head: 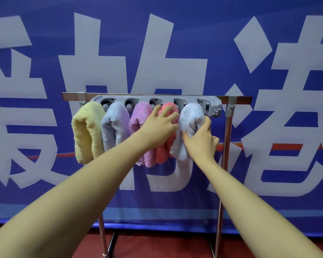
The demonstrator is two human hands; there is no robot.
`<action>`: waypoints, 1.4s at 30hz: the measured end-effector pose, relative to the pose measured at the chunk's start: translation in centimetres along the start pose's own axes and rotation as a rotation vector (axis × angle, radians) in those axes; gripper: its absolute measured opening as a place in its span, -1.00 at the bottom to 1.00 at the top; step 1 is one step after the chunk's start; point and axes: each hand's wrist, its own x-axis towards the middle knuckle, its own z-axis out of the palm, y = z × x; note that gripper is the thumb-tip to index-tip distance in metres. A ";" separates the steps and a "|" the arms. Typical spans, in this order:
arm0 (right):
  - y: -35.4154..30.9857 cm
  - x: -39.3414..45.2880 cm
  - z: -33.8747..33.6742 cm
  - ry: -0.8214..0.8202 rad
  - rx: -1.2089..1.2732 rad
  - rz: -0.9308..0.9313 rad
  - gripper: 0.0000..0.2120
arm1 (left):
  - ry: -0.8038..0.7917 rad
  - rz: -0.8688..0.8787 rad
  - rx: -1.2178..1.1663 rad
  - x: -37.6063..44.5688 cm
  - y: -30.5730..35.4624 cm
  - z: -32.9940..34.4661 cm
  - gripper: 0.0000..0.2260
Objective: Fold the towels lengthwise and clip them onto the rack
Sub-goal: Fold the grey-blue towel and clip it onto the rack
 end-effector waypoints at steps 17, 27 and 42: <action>2.8 -0.5 -1.0 0.021 -0.159 -0.250 -0.32 | -0.107 -0.293 -0.374 0.4 1.2 -0.5 -0.57; -1.3 2.1 -3.8 -0.096 0.003 -0.286 -0.63 | -0.129 -0.478 -0.525 0.3 0.7 -1.4 -0.31; 0.4 -9.5 -5.6 -0.213 0.012 -0.233 -0.62 | -0.050 -0.542 -0.480 -10.2 7.9 -2.2 -0.49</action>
